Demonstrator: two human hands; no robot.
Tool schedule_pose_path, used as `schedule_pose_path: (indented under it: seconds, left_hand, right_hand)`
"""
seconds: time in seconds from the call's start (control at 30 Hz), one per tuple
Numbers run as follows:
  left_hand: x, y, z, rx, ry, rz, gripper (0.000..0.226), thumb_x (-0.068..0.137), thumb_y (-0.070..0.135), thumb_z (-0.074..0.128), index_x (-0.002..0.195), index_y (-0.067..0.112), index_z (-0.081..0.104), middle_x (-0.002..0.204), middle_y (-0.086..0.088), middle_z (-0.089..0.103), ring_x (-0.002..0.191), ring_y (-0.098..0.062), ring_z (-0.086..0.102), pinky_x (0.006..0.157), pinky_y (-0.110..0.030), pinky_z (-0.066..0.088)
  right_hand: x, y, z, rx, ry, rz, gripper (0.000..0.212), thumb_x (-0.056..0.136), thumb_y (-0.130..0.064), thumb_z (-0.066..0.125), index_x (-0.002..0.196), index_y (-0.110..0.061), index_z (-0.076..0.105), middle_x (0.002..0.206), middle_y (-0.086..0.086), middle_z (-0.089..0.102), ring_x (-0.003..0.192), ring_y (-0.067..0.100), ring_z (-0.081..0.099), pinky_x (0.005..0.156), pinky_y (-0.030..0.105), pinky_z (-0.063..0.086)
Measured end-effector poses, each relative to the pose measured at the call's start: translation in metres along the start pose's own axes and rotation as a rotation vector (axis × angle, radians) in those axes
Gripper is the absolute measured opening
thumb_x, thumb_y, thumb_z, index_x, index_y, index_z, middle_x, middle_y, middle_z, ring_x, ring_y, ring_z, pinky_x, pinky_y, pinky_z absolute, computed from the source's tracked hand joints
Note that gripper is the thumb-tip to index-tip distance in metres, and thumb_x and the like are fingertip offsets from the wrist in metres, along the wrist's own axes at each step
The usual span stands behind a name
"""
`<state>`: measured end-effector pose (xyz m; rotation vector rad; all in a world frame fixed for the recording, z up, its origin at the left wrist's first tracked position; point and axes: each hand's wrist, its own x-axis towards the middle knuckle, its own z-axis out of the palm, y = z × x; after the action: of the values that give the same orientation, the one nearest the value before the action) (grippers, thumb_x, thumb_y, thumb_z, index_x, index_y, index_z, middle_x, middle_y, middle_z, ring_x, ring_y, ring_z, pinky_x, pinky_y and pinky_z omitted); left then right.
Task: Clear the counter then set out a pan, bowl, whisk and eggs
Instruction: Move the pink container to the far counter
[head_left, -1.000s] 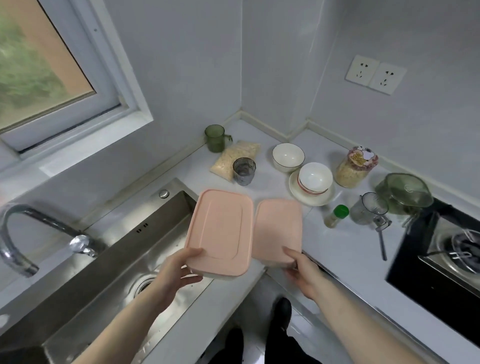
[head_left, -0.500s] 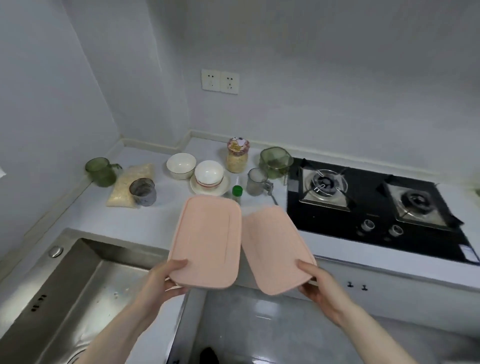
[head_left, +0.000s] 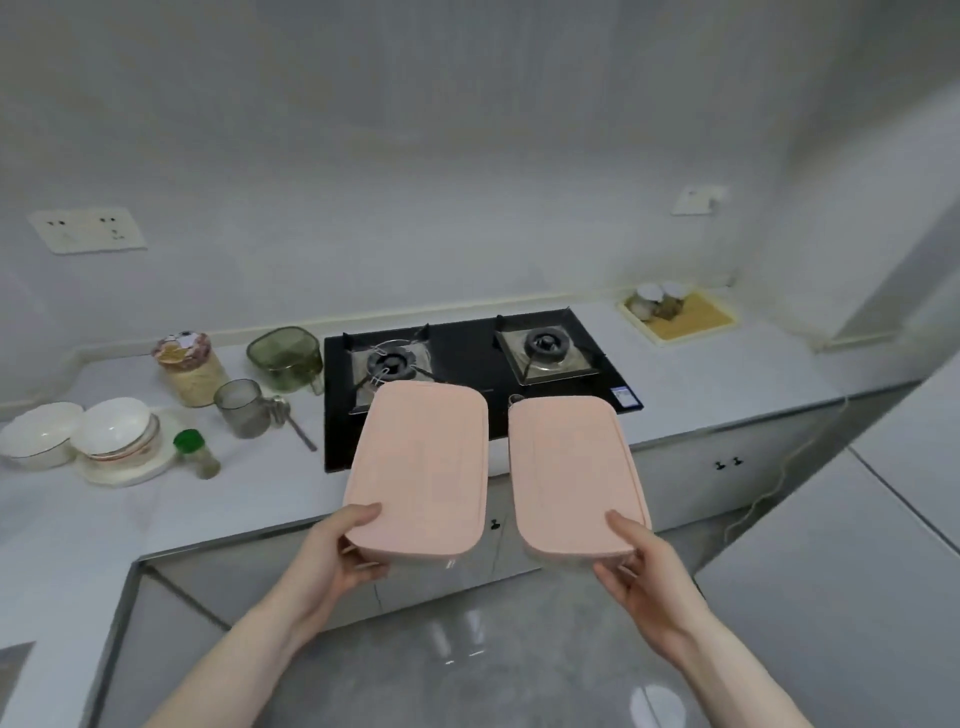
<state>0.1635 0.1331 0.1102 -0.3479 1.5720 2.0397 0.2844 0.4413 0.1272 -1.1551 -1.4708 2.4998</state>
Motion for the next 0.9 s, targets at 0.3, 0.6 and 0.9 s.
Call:
schedule_pose_path:
  seconds: [0.3,0.6,0.9]
  left_hand:
    - [0.017,-0.029,0.192,0.12,-0.187,-0.058,0.041,0.073,0.03,0.071,0.11,0.011,0.068,0.094,-0.009,0.066,0.086,-0.025,0.057,0.071,-0.036,0.053]
    - [0.089,-0.023,0.316,0.218,-0.287,-0.059,0.031,0.088,0.028,0.063,0.114,0.012,0.069,0.097,-0.006,0.074,0.086,-0.023,0.064,0.08,-0.039,0.052]
    - [0.213,-0.006,0.426,0.214,-0.322,-0.1,0.029,0.088,0.025,0.063,0.112,0.011,0.07,0.092,-0.005,0.074,0.08,-0.022,0.064,0.075,-0.036,0.055]
  right_hand:
    - [-0.005,-0.076,-0.161,0.174,0.125,-0.103,0.016,0.094,-0.022,0.065,0.109,-0.017,0.07,0.081,-0.004,0.075,0.081,0.012,0.061,0.079,0.029,0.054]
    - [0.053,-0.141,-0.233,0.313,0.206,-0.132,0.031,0.09,-0.023,0.07,0.118,-0.01,0.069,0.093,0.002,0.078,0.084,0.014,0.066,0.09,0.033,0.06]
    - [0.175,-0.241,-0.264,0.408,0.247,-0.14,0.025,0.095,-0.017,0.064,0.118,-0.008,0.066,0.107,0.005,0.076,0.095,0.015,0.068,0.061,0.024,0.062]
